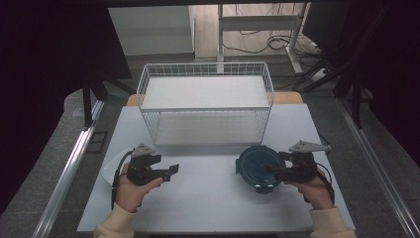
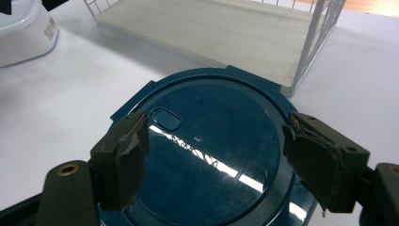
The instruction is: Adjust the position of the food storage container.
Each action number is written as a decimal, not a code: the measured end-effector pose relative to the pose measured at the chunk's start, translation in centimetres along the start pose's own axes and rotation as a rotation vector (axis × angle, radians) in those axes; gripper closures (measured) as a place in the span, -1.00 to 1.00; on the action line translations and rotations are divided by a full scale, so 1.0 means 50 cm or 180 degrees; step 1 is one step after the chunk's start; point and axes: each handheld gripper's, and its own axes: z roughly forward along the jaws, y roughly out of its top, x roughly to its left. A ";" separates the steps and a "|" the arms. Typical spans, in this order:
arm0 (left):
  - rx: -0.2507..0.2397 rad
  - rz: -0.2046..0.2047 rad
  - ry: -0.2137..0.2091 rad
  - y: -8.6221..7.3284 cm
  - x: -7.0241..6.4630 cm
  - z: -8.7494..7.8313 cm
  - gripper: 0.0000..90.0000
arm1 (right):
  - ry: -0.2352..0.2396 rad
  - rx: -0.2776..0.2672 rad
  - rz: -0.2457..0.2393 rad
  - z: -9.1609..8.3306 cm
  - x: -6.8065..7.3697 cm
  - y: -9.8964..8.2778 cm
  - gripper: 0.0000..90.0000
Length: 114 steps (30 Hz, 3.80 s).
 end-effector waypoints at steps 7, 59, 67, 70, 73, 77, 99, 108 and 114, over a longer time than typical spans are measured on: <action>-0.0046 0.0004 -0.0036 0.002 0.002 -0.007 -0.50 | -0.0014 -0.0025 0.0050 -0.007 -0.002 0.003 -0.49; 0.0355 0.0011 -0.0089 -0.007 0.005 0.026 -0.58 | -0.0546 0.0990 0.0208 0.048 -0.124 0.034 0.97; 0.0379 0.0035 -0.0097 -0.008 0.001 0.029 -0.58 | -0.0531 0.1093 0.0125 0.066 -0.116 0.028 0.99; 0.0389 0.0052 -0.0094 -0.009 0.001 0.032 -0.57 | -0.0554 0.1093 0.0090 0.067 -0.111 0.028 0.99; 0.0418 0.0069 -0.0104 -0.009 -0.003 0.037 -0.57 | -0.0574 0.1126 0.0043 0.071 -0.107 0.027 0.99; 0.0440 0.0072 -0.0099 -0.011 -0.006 0.040 -0.57 | -0.0534 0.1183 0.0061 0.071 -0.100 0.023 0.99; 0.0445 0.0071 -0.0082 -0.010 0.000 0.039 -0.56 | -0.0308 0.1183 -0.0097 0.098 -0.049 0.028 0.99; 0.0462 0.0040 -0.0060 -0.011 0.006 0.039 -0.56 | -0.0225 0.1209 -0.0152 0.104 -0.030 0.029 0.99; 0.0443 0.0053 -0.0066 -0.010 0.004 0.036 -0.56 | -0.0182 0.1231 -0.0210 0.111 -0.010 0.031 0.99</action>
